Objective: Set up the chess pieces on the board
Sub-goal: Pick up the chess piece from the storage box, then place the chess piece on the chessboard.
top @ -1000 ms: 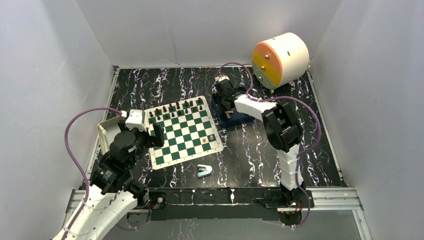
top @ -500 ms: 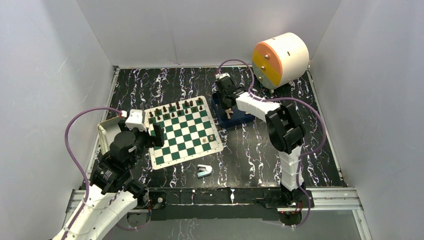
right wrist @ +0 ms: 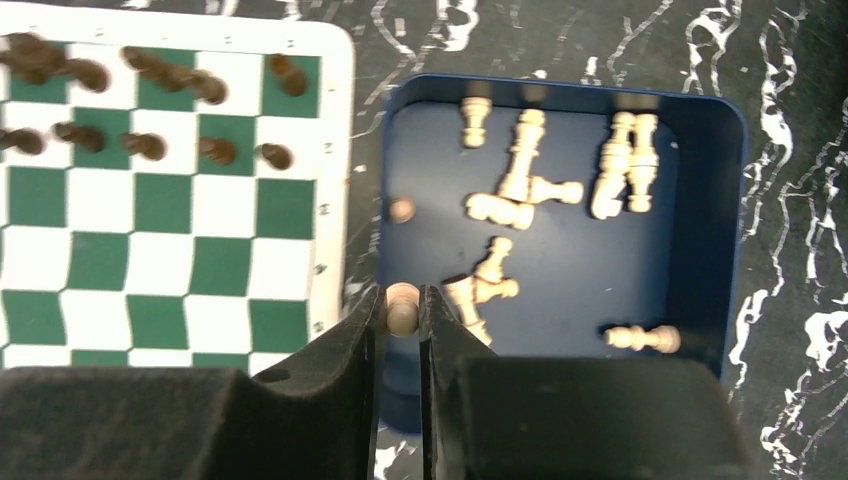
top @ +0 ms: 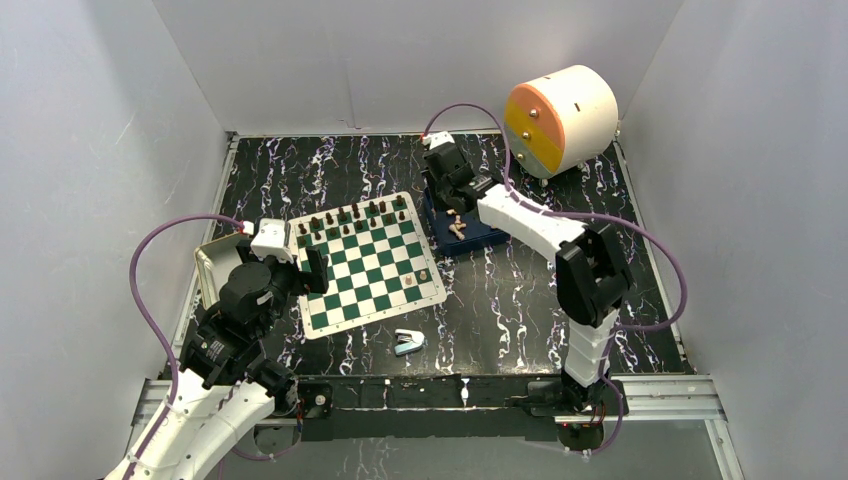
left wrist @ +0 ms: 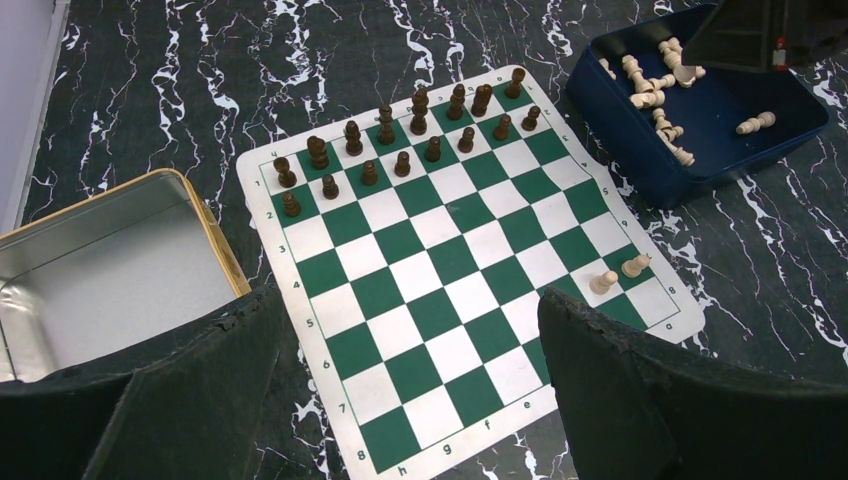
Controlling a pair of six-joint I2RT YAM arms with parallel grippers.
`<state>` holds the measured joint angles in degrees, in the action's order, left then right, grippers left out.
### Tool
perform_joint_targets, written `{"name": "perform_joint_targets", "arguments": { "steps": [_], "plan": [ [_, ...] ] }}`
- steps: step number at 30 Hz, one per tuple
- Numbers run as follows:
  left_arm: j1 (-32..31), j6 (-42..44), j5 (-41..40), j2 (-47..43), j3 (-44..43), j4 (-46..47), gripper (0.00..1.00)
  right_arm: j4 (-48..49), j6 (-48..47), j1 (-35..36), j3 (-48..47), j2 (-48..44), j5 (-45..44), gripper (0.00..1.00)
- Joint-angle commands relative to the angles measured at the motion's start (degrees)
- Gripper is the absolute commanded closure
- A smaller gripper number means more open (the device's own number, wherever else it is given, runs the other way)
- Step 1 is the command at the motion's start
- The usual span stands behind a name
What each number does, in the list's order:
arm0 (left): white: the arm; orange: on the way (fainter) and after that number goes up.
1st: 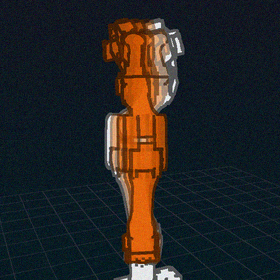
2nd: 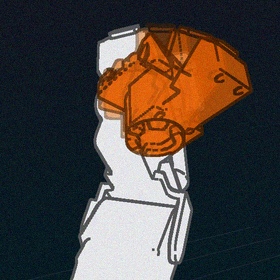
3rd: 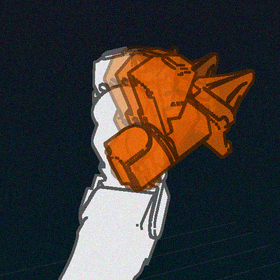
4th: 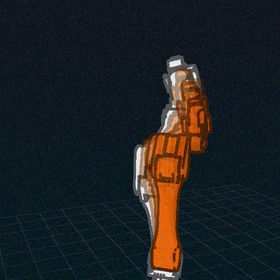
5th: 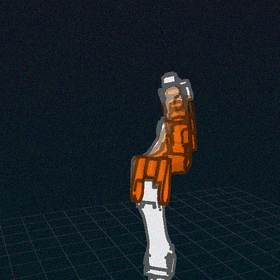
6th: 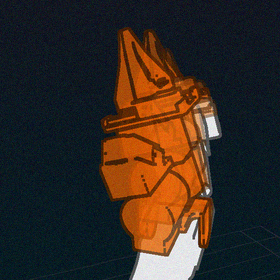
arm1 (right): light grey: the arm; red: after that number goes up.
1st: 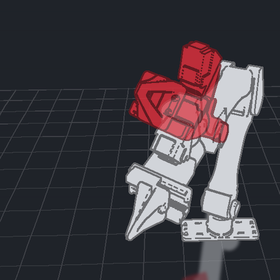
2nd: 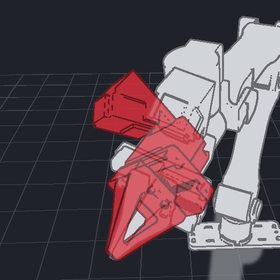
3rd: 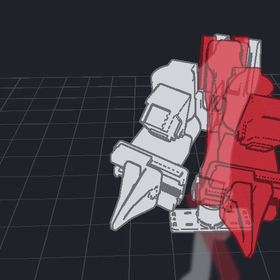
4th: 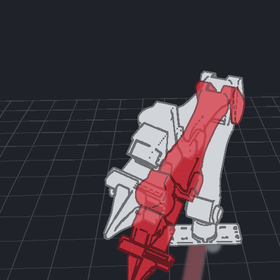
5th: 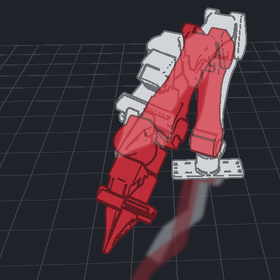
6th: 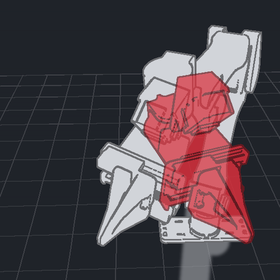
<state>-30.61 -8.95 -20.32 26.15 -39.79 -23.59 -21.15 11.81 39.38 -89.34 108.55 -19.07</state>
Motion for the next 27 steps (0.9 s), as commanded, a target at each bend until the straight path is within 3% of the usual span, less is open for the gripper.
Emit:
{"name": "perform_joint_targets", "arguments": {
  "steps": [1, 11, 27],
  "plan": [
    [-0.3, 0.5, -0.5, -0.5, 0.2, 1.0, 0.05, 2.1, 1.4, 3.9, 2.8, -7.0, 2.1, 0.77],
    [-0.3, 0.5, -0.3, -1.5, 0.2, 1.1, 0.05, 6.7, 5.7, 13.1, 10.8, -11.2, 4.4, 0.76],
    [-0.3, 0.5, -0.9, -3.8, 0.2, 1.4, 0.05, 8.1, 8.6, 21.4, 11.2, -1.1, 2.6, 0.76]
  ]
}}
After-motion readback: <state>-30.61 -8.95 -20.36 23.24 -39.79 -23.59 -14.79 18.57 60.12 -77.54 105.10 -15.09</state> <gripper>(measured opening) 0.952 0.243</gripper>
